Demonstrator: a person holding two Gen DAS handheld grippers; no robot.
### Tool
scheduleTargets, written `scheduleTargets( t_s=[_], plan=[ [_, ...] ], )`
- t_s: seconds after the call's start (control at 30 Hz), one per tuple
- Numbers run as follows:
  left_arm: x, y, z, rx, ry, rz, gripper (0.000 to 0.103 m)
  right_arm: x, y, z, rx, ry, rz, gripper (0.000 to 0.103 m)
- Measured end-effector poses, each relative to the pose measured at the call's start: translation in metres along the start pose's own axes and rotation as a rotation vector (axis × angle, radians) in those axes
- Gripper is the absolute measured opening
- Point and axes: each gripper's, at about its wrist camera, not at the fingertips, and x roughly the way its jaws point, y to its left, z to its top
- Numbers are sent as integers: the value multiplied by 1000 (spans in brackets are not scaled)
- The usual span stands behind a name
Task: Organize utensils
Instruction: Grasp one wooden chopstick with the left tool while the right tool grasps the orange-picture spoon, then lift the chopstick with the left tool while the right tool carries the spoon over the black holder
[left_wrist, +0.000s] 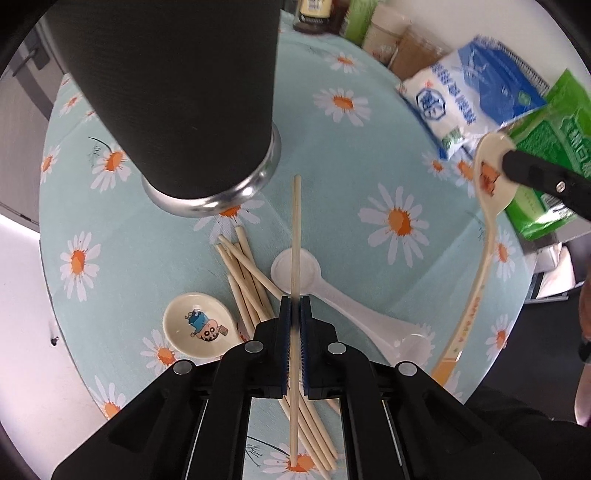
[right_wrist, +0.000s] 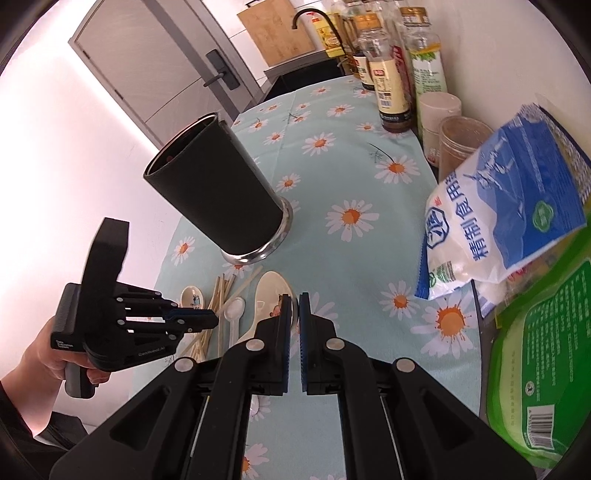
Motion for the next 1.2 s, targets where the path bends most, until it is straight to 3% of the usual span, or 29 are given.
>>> scheduleTargets(
  t_s=[0.33,0.8,1.2],
  plan=[
    [-60,8,-29,-136,-209,-84,4,2,34,20,-108,4,-17,5],
    [-139,40,-54,-244,-604,-153,4,-6,92,61,-285,-40,-64,5],
    [-171,51,-25,-175,-837,-229,4,-49,139,113,-439,-173,-150,5]
  ],
)
